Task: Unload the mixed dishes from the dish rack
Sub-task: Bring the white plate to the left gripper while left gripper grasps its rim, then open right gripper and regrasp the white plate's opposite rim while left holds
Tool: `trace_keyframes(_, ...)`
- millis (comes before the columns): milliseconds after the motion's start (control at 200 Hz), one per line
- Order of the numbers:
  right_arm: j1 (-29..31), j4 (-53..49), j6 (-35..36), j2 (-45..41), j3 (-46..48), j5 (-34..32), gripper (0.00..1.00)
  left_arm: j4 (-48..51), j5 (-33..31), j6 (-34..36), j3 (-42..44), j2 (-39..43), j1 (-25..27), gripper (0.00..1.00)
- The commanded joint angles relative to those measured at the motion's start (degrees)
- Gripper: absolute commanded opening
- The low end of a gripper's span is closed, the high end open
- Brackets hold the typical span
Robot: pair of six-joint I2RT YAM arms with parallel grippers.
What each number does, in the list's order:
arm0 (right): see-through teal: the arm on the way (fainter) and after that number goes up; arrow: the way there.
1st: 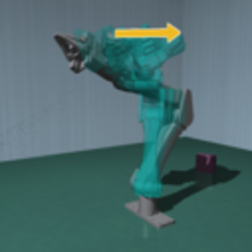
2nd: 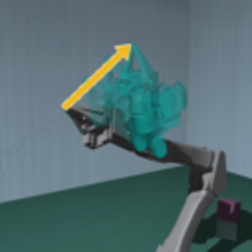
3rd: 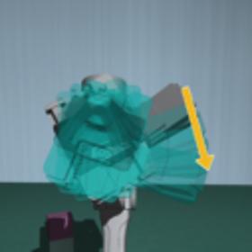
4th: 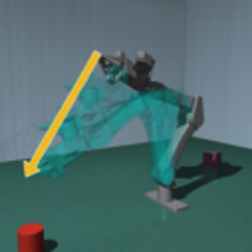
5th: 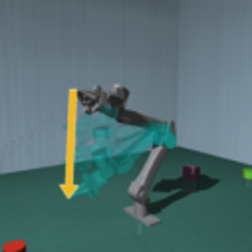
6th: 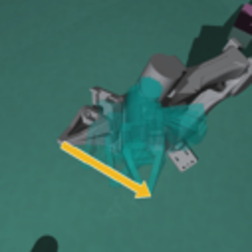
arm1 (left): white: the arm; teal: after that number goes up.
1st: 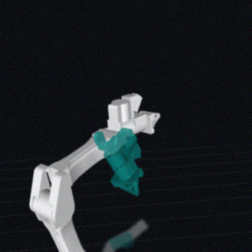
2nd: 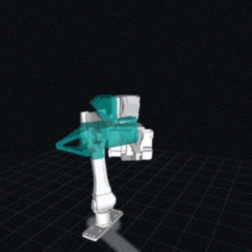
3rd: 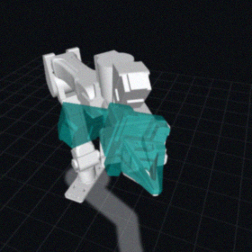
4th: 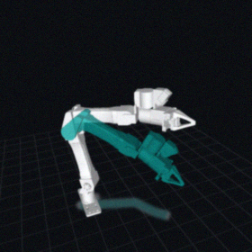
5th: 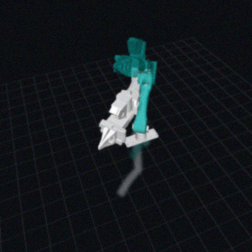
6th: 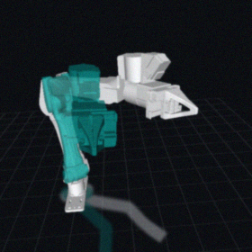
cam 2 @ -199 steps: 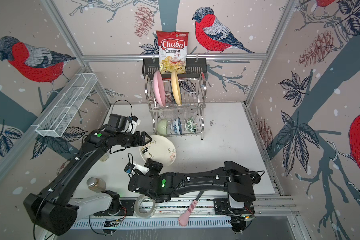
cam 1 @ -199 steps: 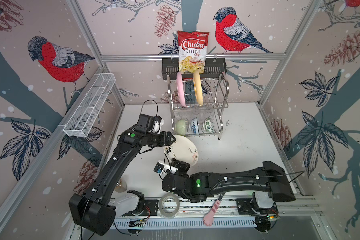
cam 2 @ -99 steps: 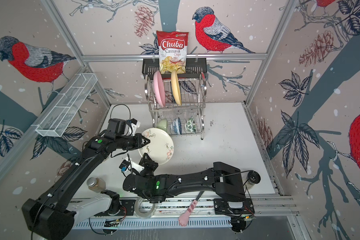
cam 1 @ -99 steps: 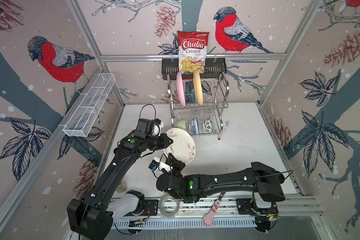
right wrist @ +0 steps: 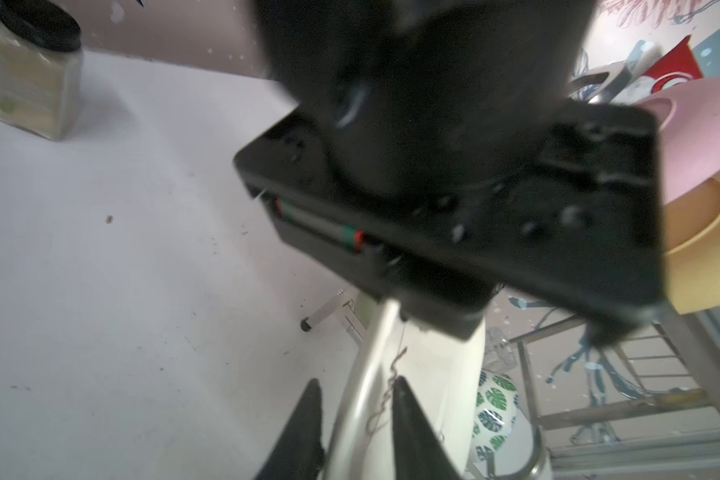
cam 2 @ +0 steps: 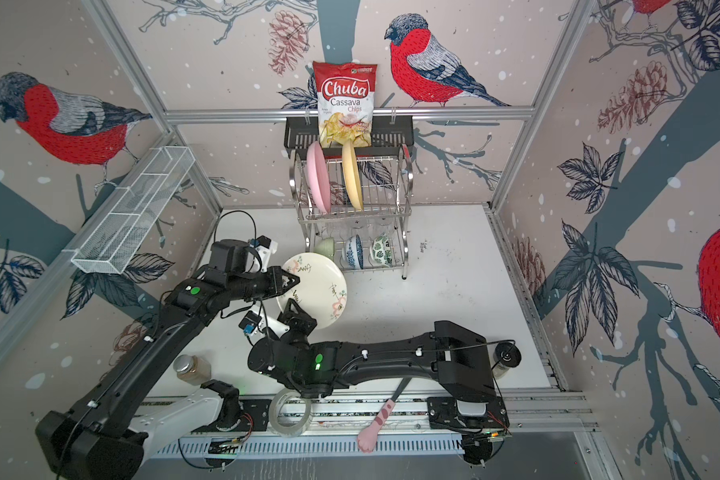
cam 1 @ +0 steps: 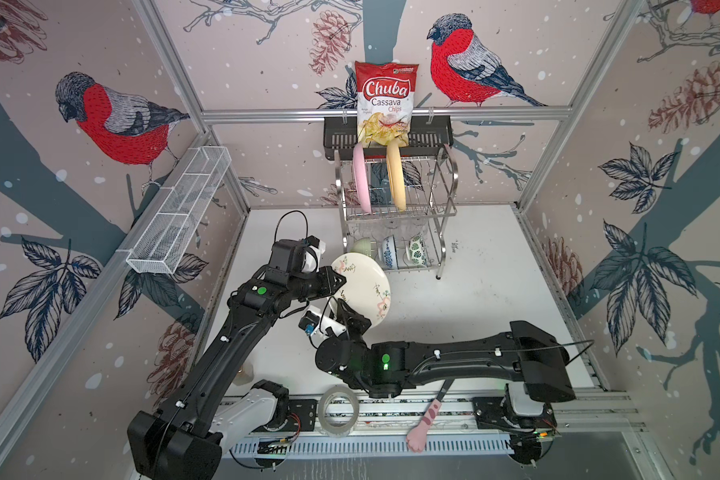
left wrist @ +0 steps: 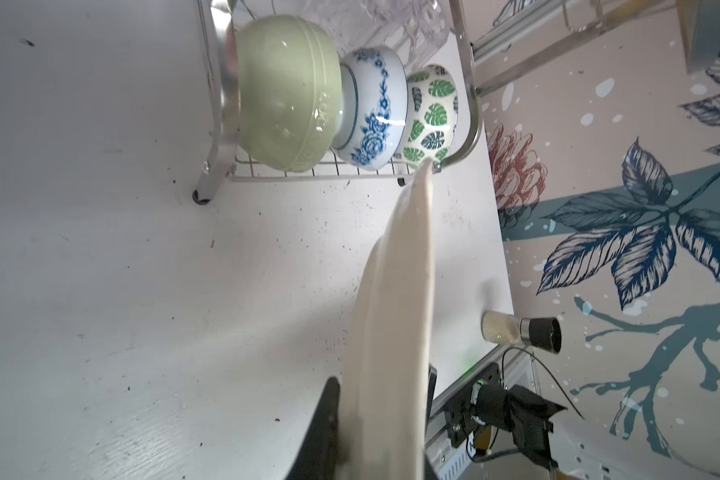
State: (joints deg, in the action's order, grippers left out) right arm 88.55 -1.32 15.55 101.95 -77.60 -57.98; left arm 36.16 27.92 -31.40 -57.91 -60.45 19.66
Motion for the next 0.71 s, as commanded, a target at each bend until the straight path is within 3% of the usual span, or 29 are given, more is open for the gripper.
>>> trace_keyframes(0,-0.4,-0.2,-4.9,-2.3,0.9,10.4,0.52,-2.1,3.8,1.8,0.0,0.5,-0.1,0.0)
trace_keyframes(195,-3.0,-0.2,-11.9,-8.0,4.0,30.0,0.63,-3.1,5.2,1.7,0.4,1.4,0.0,0.0)
trace_keyframes(305,-6.5,2.4,-16.7,-14.1,8.6,49.0,0.64,-3.7,5.7,1.8,0.4,1.8,-0.1,0.0)
trace_keyframes(465,-18.7,13.7,-30.6,-25.3,19.8,76.7,0.64,-4.8,6.1,2.2,2.8,2.3,-0.1,0.0)
trace_keyframes(540,-23.8,18.5,-35.8,-29.9,25.1,80.5,0.64,-5.8,6.8,2.0,3.5,2.8,-0.1,0.0)
trace_keyframes(700,-33.4,18.6,-41.9,-38.1,32.0,81.0,0.6,-9.1,9.3,0.9,5.1,4.1,-0.3,0.0)
